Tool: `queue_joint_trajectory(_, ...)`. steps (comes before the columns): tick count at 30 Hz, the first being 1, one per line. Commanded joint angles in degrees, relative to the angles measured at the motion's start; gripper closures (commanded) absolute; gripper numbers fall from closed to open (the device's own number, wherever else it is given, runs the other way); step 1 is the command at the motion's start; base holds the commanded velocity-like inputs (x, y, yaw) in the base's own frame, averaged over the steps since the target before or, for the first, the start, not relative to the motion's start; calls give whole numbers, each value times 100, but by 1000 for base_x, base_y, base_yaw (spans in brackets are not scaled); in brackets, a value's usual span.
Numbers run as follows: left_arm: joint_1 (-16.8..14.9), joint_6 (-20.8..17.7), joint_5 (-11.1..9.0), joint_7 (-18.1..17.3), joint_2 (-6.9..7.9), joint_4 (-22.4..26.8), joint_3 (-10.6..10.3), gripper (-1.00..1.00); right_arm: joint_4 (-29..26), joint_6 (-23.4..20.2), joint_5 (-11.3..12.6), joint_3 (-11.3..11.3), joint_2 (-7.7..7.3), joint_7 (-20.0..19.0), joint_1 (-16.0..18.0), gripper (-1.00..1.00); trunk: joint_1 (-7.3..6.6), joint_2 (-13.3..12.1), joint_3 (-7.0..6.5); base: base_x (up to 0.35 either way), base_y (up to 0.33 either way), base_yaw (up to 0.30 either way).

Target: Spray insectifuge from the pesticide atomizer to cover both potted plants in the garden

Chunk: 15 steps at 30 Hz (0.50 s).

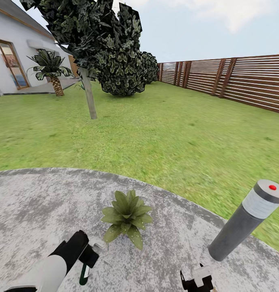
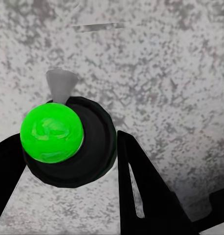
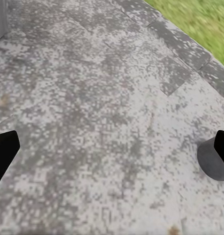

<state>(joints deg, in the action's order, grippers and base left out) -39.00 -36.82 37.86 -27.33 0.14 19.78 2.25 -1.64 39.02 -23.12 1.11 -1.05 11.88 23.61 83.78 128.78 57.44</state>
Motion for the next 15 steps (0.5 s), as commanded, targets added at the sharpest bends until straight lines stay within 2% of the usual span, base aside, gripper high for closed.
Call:
queue_joint_trajectory(1,8,-18,49,-53,39,7,32,100,6,9,-61,12,0,45,4,-100,-1,2,5,0,0,0)
queue_joint_trajectory(3,21,-10,35,-56,193,8,36,100,6,9,-61,12,0,44,4,-100,-1,2,5,0,0,0)
queue_joint_trajectory(5,23,-6,25,-60,239,8,27,100,6,9,-61,12,3,43,4,-100,-1,2,5,0,0,0)
queue_joint_trajectory(6,24,-6,20,-61,236,12,27,100,6,9,-61,12,4,43,4,-100,-1,2,5,0,0,0)
queue_joint_trajectory(10,45,0,48,-59,52,-50,29,100,6,9,-61,12,5,43,4,-100,-1,2,5,0,0,0)
queue_joint_trajectory(13,65,2,45,-62,34,-76,-30,100,6,9,-61,12,6,43,4,-100,-1,2,5,0,0,0)
queue_joint_trajectory(15,57,-4,21,-86,78,-53,-21,100,6,9,-61,12,2,44,4,-100,-1,2,5,0,0,0)
